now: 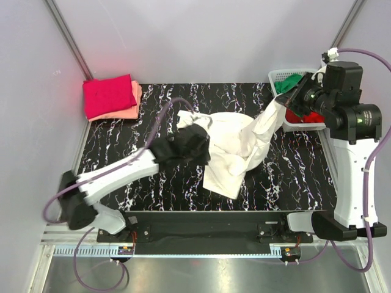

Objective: Fold and stack the t-shirts

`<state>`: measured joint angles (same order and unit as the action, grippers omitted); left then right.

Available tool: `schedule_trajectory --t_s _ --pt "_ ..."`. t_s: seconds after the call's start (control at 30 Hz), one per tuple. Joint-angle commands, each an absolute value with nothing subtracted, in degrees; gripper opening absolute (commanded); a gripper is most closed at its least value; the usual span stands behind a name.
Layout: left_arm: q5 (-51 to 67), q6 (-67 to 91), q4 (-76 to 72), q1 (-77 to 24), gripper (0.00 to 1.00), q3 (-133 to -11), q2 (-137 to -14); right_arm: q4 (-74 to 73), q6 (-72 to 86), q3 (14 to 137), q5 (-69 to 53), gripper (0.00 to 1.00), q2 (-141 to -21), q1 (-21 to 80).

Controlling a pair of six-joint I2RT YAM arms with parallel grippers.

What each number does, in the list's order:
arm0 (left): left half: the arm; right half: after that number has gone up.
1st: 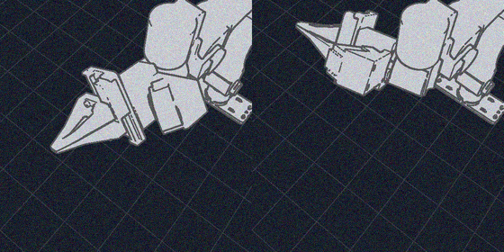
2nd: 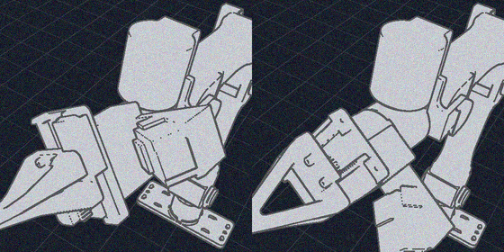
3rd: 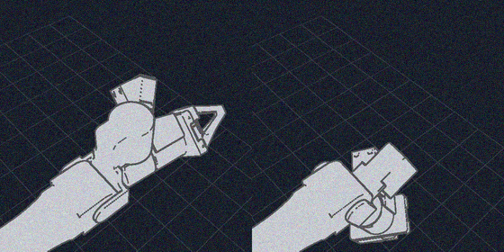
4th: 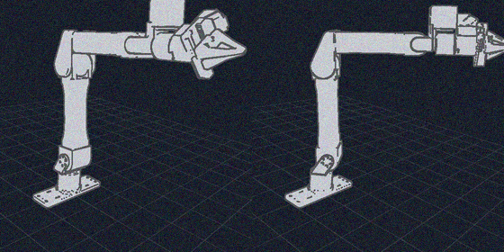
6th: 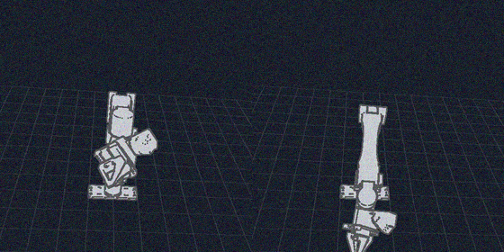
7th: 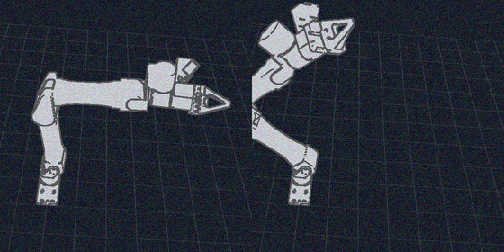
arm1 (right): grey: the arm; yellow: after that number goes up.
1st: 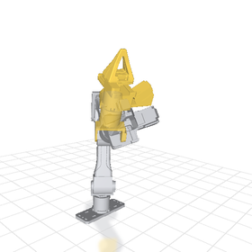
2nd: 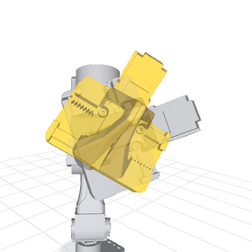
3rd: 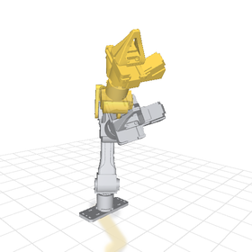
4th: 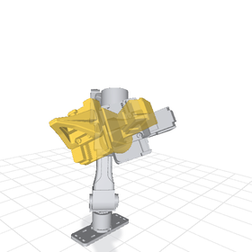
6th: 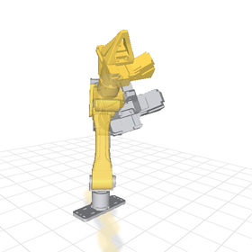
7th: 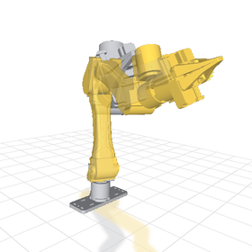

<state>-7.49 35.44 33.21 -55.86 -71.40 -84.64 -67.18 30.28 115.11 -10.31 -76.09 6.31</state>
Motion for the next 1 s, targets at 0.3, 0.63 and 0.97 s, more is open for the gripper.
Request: schedule_trajectory --t_s 0.3,0.63,0.97 --pt "-29.07 13.55 58.97 -55.99 0.00 -107.64 -61.18 -65.74 30.24 131.89 6.92 0.00 -72.78 5.45" --pt "-26.72 -5.18 58.64 -55.99 0.00 -131.65 -55.73 -44.15 24.53 125.33 14.06 0.00 -55.82 5.54" --pt "-30.84 -13.79 47.56 -56.07 0.00 -124.02 -50.80 -41.48 14.77 138.76 18.72 0.00 -63.97 12.83"
